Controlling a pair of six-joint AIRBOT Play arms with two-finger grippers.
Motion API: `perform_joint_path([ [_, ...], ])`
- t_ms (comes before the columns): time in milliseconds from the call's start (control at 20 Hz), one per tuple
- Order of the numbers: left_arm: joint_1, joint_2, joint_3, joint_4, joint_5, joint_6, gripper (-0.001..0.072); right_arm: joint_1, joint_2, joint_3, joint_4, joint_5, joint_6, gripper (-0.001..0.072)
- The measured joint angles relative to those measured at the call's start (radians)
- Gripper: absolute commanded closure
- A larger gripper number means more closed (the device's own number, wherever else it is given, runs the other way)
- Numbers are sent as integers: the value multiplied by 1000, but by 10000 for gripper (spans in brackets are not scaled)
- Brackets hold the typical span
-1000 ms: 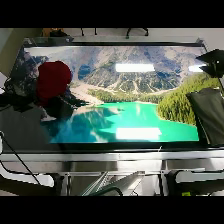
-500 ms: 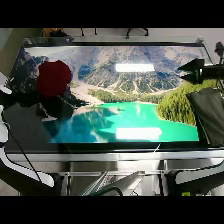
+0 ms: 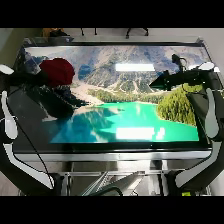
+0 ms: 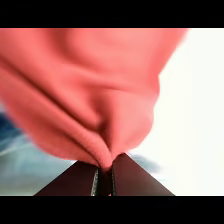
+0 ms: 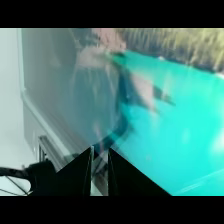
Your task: Fold the shirts.
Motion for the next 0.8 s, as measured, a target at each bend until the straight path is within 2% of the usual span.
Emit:
perform_joint_path([
  [50,-36,24,31,-50,-37,5,697,18,-10,0,0,2,0,684],
  [300,-309,190,114,-230,-186,2,697,48,-20,-1,-1,51,-66,684],
  [550,-632,264,116,-136,-225,-65,697,28,75,-107,-13,124,-134,684],
  [700,-756,248,58,-68,-208,-95,692,13,153,-206,-33,122,-162,684],
  [750,-780,238,34,-55,-200,-103,460,8,173,-229,-42,116,-166,684],
  [800,-794,230,13,-47,-193,-110,-5,3,191,-245,-49,116,-168,684],
])
